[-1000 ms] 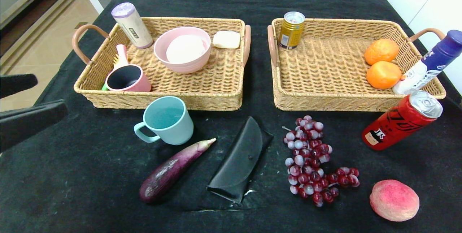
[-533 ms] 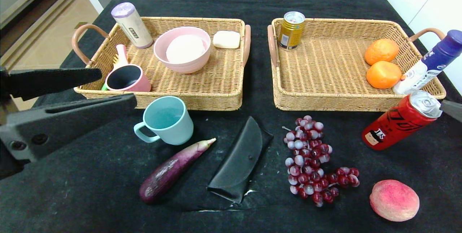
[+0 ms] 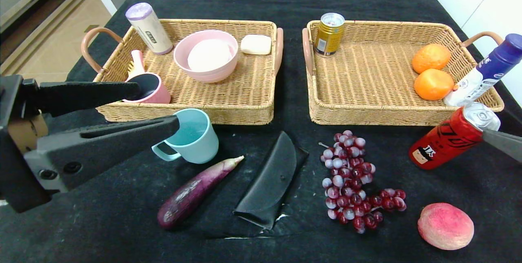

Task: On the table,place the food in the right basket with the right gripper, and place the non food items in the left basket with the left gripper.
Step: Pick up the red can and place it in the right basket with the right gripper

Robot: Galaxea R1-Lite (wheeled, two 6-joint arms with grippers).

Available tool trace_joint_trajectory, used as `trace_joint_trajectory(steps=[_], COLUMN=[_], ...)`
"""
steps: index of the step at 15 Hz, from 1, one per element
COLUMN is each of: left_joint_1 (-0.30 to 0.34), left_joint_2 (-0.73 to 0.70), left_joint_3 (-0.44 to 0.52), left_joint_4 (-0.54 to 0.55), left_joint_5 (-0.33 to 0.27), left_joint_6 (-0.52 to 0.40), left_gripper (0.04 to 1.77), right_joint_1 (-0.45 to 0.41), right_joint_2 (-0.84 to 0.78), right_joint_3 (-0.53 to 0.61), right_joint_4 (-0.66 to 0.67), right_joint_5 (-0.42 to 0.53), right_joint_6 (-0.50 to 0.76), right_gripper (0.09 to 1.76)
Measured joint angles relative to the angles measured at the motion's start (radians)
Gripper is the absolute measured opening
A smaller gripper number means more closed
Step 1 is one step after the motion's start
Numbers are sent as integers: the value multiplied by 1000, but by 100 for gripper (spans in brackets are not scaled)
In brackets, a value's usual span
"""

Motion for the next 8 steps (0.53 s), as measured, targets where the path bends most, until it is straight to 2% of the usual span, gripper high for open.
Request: trace_joint_trajectory(steps=[8], left_joint_1=[5], left_joint_2=[-10], left_joint_3=[-1], left_joint_4=[-3], left_joint_5=[11], left_joint_6=[-1], left_gripper=[172], right_joint_1=[19], right_joint_2=[11], right_joint_3=[35], right_joint_4=[-1], right_joint_5=[-45], right_joint_6=[0], right_gripper=[171])
